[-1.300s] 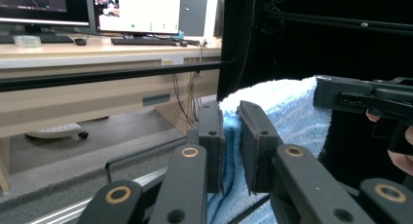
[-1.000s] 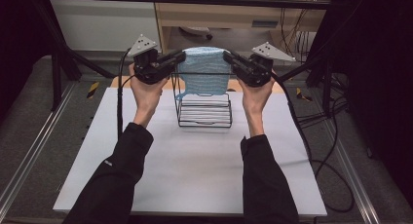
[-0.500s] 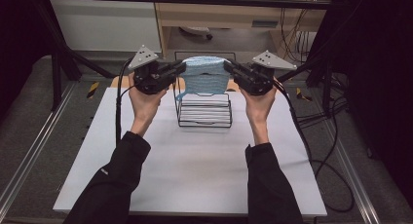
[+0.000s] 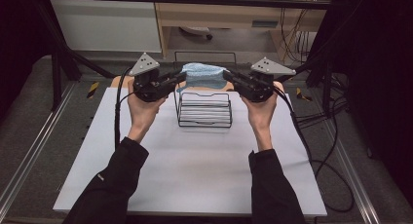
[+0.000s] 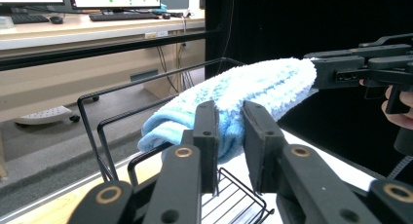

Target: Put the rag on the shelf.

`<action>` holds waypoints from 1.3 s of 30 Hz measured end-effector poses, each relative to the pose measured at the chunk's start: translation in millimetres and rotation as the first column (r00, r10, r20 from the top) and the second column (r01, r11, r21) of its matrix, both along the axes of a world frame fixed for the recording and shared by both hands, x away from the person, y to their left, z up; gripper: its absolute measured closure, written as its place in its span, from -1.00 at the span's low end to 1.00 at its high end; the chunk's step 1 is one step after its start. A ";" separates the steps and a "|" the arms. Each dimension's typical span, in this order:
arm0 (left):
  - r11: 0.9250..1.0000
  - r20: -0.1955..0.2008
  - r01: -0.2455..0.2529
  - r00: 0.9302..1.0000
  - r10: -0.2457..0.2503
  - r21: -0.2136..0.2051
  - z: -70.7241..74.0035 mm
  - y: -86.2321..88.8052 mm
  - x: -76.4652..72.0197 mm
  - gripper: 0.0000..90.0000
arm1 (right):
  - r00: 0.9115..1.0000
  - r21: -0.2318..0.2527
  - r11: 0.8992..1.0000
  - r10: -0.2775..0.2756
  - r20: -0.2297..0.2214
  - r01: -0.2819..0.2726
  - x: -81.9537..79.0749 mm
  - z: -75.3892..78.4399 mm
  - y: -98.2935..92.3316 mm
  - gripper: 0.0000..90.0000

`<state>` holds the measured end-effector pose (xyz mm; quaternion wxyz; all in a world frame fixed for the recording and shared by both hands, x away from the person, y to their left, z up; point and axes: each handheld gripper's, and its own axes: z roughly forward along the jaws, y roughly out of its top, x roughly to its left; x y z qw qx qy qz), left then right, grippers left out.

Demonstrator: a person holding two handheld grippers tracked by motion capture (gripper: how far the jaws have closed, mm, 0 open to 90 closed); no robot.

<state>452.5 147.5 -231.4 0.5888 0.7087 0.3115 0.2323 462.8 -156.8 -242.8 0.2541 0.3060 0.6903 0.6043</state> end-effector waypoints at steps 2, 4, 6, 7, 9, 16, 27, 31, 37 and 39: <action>1.000 -0.004 -0.008 1.000 0.008 -0.009 5.1 1.6 -1.1 0.63 | 1.000 -0.006 1.000 0.002 0.001 -0.002 -0.2 -0.7 0.1 0.78; 1.000 -0.004 -0.012 1.000 0.012 -0.016 8.0 2.4 -1.5 0.63 | 1.000 -0.012 1.000 0.002 0.002 -0.002 -0.4 -1.1 0.5 0.78; 0.999 -0.005 -0.013 1.000 0.013 -0.044 14.6 5.0 -2.7 0.64 | 1.000 -0.013 1.000 0.002 -0.005 -0.002 -0.3 -1.7 0.6 0.78; 0.998 -0.007 -0.022 1.000 0.021 -0.060 21.6 6.2 -3.2 0.65 | 1.000 -0.013 1.000 0.004 -0.004 -0.004 -0.3 -2.0 0.5 0.78; 0.998 -0.028 -0.036 0.999 0.035 -0.049 27.9 4.6 -0.8 0.69 | 1.000 -0.016 1.000 0.007 -0.002 -0.007 -0.4 -2.9 0.4 0.78; 1.000 -0.120 -0.024 0.992 0.026 0.013 28.3 -11.4 13.9 0.91 | 1.000 -0.024 0.999 0.023 -0.007 -0.023 -1.7 -6.7 -0.8 0.77; 0.996 -0.151 0.032 0.988 -0.020 0.081 0.3 -15.5 8.8 0.98 | 0.998 -0.031 0.998 0.055 -0.035 -0.056 -4.4 -9.9 -3.1 0.58; 0.995 -0.154 0.040 0.988 -0.025 0.092 -6.8 -15.1 7.3 0.99 | 0.997 -0.021 0.998 0.063 -0.034 -0.063 -6.6 -8.6 -4.4 0.46; 0.993 -0.157 0.042 0.987 -0.023 0.114 -16.0 -14.8 7.6 0.99 | 0.997 0.000 0.997 0.072 -0.037 -0.072 -8.9 -5.4 -7.1 0.41; 0.992 -0.159 0.043 0.987 -0.024 0.118 -18.3 -14.7 7.9 0.99 | 0.996 -0.005 0.997 0.078 -0.039 -0.079 -9.3 -4.6 -6.5 0.49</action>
